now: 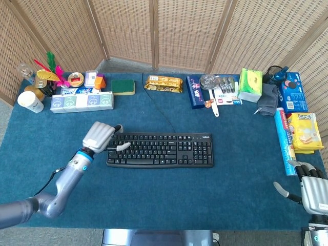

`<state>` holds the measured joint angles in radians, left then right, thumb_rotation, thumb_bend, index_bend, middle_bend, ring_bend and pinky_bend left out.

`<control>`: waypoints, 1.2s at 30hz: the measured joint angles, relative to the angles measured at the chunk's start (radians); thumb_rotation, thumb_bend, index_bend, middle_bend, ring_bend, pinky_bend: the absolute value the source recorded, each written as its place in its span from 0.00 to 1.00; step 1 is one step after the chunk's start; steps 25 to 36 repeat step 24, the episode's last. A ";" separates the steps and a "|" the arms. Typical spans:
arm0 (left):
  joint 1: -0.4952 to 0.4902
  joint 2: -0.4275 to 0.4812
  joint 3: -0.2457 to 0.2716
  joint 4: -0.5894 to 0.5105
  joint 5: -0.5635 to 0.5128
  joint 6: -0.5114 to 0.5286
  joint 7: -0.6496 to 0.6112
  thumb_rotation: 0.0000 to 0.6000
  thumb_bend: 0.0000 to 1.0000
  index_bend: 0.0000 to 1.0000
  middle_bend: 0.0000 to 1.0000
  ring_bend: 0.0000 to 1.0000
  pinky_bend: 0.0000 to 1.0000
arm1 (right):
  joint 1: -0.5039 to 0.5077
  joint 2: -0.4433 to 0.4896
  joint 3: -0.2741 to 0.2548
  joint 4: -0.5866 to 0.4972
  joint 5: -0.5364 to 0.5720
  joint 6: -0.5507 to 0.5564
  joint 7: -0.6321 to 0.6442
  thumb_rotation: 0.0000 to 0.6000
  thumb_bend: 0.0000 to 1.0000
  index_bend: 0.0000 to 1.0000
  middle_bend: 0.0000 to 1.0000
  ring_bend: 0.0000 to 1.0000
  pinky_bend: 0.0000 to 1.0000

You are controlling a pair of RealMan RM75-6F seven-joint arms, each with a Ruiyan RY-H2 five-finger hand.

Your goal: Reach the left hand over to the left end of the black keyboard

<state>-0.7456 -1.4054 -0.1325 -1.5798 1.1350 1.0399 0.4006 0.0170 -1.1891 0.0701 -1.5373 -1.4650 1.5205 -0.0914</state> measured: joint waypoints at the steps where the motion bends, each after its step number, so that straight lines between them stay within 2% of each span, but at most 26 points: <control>1: 0.015 0.014 0.006 -0.019 0.014 0.022 -0.004 0.00 0.12 0.35 0.89 0.75 0.70 | 0.002 0.000 0.000 0.000 -0.002 -0.002 -0.001 0.00 0.19 0.22 0.28 0.23 0.22; 4: 0.073 0.062 0.033 -0.088 0.063 0.106 -0.012 0.00 0.13 0.35 0.80 0.67 0.62 | 0.011 -0.001 0.002 -0.002 -0.009 -0.008 -0.006 0.00 0.19 0.22 0.28 0.23 0.22; 11: 0.239 0.194 0.123 -0.253 0.188 0.302 -0.018 0.00 0.12 0.35 0.71 0.59 0.54 | 0.038 -0.009 0.005 -0.013 -0.033 -0.026 -0.020 0.00 0.19 0.22 0.28 0.23 0.22; 17: 0.367 0.285 0.196 -0.313 0.289 0.440 -0.038 0.00 0.12 0.35 0.67 0.55 0.51 | 0.045 -0.012 0.001 -0.025 -0.052 -0.024 -0.046 0.00 0.19 0.22 0.28 0.23 0.22; 23: 0.498 0.332 0.255 -0.319 0.376 0.577 -0.071 0.00 0.12 0.35 0.67 0.55 0.50 | 0.046 -0.019 -0.007 -0.037 -0.060 -0.023 -0.059 0.00 0.19 0.22 0.28 0.23 0.22; 36: 0.515 0.337 0.261 -0.318 0.386 0.592 -0.076 0.00 0.12 0.35 0.67 0.55 0.50 | 0.047 -0.020 -0.008 -0.040 -0.064 -0.021 -0.061 0.00 0.19 0.22 0.28 0.23 0.22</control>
